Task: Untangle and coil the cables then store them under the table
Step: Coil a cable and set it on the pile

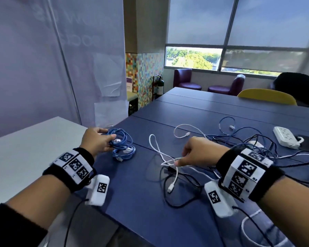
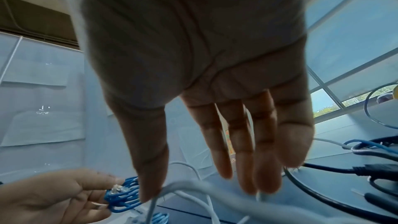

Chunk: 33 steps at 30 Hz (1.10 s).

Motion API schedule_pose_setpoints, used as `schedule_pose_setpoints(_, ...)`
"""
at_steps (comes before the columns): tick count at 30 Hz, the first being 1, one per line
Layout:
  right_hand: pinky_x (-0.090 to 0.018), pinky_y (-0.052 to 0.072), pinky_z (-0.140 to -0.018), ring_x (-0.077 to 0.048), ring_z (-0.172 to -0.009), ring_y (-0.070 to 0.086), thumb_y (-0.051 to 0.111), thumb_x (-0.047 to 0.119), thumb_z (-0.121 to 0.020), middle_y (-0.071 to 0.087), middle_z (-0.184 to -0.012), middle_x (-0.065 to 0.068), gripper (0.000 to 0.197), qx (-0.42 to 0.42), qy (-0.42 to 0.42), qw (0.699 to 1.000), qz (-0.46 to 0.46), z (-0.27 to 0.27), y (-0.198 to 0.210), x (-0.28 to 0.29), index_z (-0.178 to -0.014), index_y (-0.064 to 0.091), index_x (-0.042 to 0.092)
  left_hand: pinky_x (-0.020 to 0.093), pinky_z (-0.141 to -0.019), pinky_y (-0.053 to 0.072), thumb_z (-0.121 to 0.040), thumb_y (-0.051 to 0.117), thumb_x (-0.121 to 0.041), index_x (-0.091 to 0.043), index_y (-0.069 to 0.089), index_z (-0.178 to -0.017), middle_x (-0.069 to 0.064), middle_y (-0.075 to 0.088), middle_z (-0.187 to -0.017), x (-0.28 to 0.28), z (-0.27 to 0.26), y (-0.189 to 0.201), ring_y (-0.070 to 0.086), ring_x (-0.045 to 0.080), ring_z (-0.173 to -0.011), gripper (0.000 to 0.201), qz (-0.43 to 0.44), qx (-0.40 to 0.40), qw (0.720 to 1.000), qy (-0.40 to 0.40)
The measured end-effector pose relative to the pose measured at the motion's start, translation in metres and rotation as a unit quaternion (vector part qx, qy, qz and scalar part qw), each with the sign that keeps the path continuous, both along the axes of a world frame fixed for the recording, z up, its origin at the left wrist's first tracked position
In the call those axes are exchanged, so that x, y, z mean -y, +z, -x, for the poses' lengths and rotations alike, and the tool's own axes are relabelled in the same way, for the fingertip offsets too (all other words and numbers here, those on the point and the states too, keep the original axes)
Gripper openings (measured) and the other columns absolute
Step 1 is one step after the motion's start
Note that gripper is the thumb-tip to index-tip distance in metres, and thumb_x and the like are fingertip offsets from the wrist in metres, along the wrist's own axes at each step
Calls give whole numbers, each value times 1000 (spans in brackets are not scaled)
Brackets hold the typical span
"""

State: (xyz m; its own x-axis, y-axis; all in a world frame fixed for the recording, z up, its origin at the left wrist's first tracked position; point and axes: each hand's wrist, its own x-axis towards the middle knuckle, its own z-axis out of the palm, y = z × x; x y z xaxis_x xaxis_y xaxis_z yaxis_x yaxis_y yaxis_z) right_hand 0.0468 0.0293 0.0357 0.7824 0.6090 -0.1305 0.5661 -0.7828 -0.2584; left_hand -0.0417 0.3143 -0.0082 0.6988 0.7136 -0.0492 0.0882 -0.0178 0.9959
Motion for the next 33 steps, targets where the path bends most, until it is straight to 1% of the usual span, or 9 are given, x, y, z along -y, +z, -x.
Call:
schedule_pose_setpoints(6,-18,38,-49,0,-41,47,76,55,-73,54,-48,8,41,-19,33,998,55,3,5,1,-80,75,14,41,-49,58,-84,70,3,7,53,-100,28,60,-94,-23,-17,-7,66,39,-80,24,12,-75,997,-4)
schedule_pose_setpoints(9,-18,38,-51,1,-39,45,74,38,-79,54,-42,12,23,-29,53,997,54,0,8,3,-72,75,16,38,-49,57,-85,70,-1,5,53,-76,18,55,-73,-26,-27,-7,61,33,-69,20,-25,-145,989,-25)
schedule_pose_setpoints(12,-11,34,-44,1,-36,45,70,28,-86,54,-39,13,25,-42,61,996,40,-5,14,5,-62,69,20,45,-57,60,-88,69,-9,0,49,-72,12,46,-69,-28,-35,-8,52,26,-62,27,-60,-198,977,-44)
schedule_pose_setpoints(16,-10,36,-43,0,-37,45,68,28,-89,61,-49,9,24,-48,59,997,-11,-15,27,11,-66,70,20,48,-61,55,-98,54,-33,6,53,-110,15,48,-80,-30,-41,-7,53,31,-73,41,-134,-268,953,-50)
schedule_pose_setpoints(19,-16,42,-50,-4,-42,49,65,28,-92,61,-53,5,24,-47,44,995,-71,-23,38,14,-70,70,20,49,-75,55,-101,39,-47,0,44,-133,19,55,-101,-30,-43,-7,57,37,-92,57,-148,-295,943,-49)
schedule_pose_setpoints(25,-12,39,-40,-7,-41,49,63,23,-95,52,-55,-1,20,-31,-1,980,-198,-26,64,22,-85,73,9,43,-105,35,-97,29,-61,1,36,-144,25,42,-145,-28,-46,-6,42,39,-131,78,-234,-318,918,-45)
schedule_pose_setpoints(27,-16,42,-42,-13,-46,48,64,25,-94,50,-57,-3,19,-4,-4,974,-226,-25,75,25,-84,74,12,44,-109,31,-94,35,-64,-1,38,-142,25,40,-146,-19,-45,2,38,40,-134,79,-316,-293,902,-25)
schedule_pose_setpoints(29,-20,41,-47,-13,-47,45,66,30,-92,50,-60,-4,19,35,-9,968,-249,-25,85,28,-85,75,15,42,-107,35,-90,45,-65,-9,43,-140,18,45,-143,2,-43,14,43,35,-131,75,-354,-183,917,-31)
schedule_pose_setpoints(33,-20,33,-51,-3,-44,42,67,36,-90,53,-60,5,20,110,-16,948,-297,-26,106,36,-86,75,18,27,-102,41,-80,62,-60,-24,61,-124,-6,63,-126,70,-35,48,56,7,-119,57,-287,104,932,-196)
